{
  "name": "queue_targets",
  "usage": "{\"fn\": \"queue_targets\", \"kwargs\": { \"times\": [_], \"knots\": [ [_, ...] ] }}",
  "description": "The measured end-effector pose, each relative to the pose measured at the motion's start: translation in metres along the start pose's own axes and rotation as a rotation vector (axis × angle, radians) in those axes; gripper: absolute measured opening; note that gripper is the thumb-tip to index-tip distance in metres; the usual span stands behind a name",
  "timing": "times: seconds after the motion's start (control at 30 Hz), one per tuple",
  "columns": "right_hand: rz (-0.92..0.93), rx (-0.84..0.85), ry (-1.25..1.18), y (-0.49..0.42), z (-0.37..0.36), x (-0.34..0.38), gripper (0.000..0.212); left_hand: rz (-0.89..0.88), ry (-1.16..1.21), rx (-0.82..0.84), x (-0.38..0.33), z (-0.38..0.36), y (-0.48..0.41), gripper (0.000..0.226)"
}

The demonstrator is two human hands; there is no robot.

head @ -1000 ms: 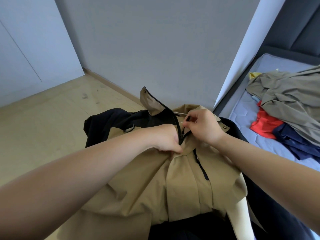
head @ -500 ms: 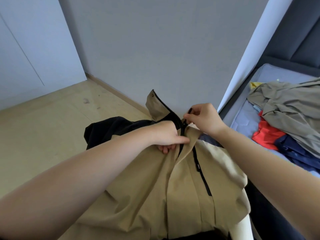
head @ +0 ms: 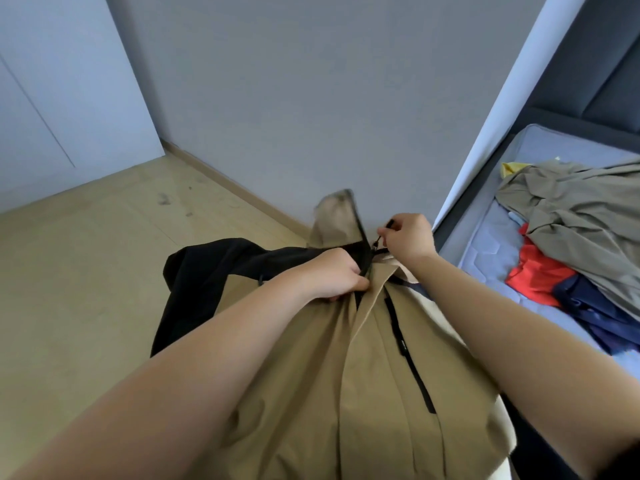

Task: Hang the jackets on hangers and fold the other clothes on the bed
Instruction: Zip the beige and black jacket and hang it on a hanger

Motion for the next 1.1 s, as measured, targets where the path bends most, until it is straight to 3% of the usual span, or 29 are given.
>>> {"fn": "queue_targets", "kwargs": {
  "times": [0.1,0.2,0.37,0.5,0.67,0.77,0.87,0.93,1.1],
  "knots": [
    [-0.115,-0.046,-0.189,-0.009,-0.019,-0.008,0.026,0.012,-0.005,0.082,0.004,-0.001,-0.001,0.039],
    [0.005,0.057,-0.263,-0.008,-0.017,0.011,0.027,0.015,0.049,0.164,0.012,0.003,0.001,0.037],
    [0.165,0.195,-0.179,0.004,0.009,0.043,0.022,0.044,0.029,-0.1,0.006,0.035,-0.022,0.051],
    [0.193,0.256,-0.086,0.013,0.003,0.048,0.014,0.112,0.014,-0.041,0.008,0.018,-0.038,0.035],
    [0.247,0.282,0.095,0.011,-0.014,0.042,0.016,0.186,0.177,-0.017,0.026,0.007,-0.036,0.022],
    [0.044,0.159,-0.052,-0.012,-0.01,0.021,0.024,0.121,0.265,-0.045,0.026,0.009,-0.033,0.034],
    [-0.339,-0.095,-0.41,-0.029,0.003,-0.018,0.031,0.034,0.277,-0.043,0.02,0.008,-0.031,0.044],
    [-0.456,-0.227,-0.578,-0.033,0.01,-0.03,0.03,-0.003,0.297,-0.015,0.02,0.003,-0.029,0.044],
    [-0.11,-0.054,-0.451,-0.039,0.004,0.011,0.025,0.046,0.337,-0.106,0.026,0.008,-0.027,0.037]
  ]
}}
Point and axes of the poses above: each hand's wrist, its own y-axis away from the middle knuckle, its own z-axis out of the back of the hand, x = y × z, the point moved 8 cm from there along -y, towards the middle knuckle, and after that the axes turned 8 degrees about -y, right-handed, at the moved point
